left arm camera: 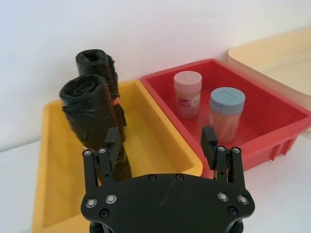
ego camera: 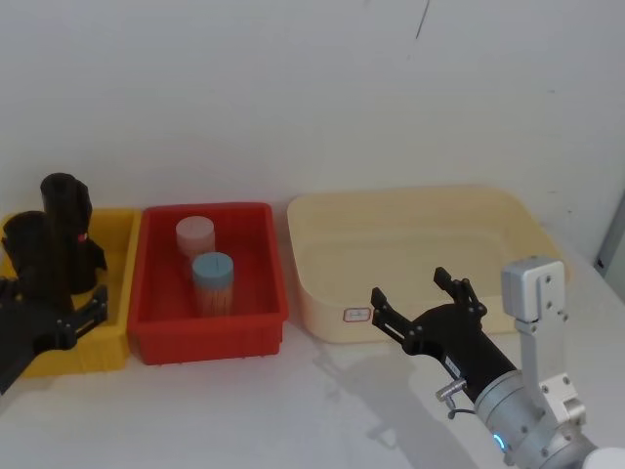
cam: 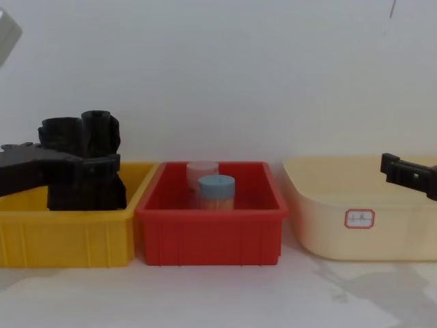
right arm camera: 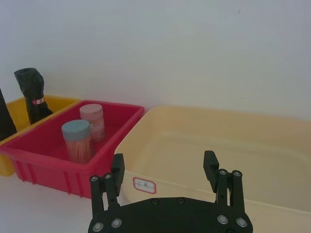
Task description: Pick up the garbage bag with the one hand and transfer it to the other hand.
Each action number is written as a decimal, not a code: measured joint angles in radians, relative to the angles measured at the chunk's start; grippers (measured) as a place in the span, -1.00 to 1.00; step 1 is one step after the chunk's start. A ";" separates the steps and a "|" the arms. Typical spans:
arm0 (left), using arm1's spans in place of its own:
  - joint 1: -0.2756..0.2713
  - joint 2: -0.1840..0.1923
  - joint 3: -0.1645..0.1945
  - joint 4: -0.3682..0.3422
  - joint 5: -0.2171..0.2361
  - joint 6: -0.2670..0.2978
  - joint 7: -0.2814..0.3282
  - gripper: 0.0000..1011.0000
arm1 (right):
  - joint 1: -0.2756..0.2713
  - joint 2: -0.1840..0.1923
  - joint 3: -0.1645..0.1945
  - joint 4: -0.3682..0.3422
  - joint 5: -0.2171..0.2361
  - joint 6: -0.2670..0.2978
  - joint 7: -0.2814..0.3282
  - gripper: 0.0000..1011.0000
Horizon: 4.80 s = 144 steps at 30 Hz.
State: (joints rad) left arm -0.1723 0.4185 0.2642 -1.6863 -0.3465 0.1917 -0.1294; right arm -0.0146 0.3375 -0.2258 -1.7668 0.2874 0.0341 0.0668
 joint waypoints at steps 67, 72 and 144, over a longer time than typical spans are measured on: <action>-0.292 -0.007 0.004 0.397 0.030 -0.036 -0.253 0.98 | 0.000 0.000 0.000 0.000 0.000 0.000 0.000 0.98; -0.339 -0.020 0.027 0.465 0.031 -0.048 -0.294 0.98 | 0.000 0.000 0.000 0.000 0.000 0.000 0.000 0.98; -0.530 -0.009 0.171 0.454 0.034 -0.084 -0.480 -0.20 | 0.000 0.000 0.000 0.000 0.000 0.000 0.000 0.98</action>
State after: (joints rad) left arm -0.7027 0.4091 0.4356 -1.2324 -0.3130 0.1078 -0.6097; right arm -0.0146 0.3374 -0.2258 -1.7668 0.2873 0.0340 0.0668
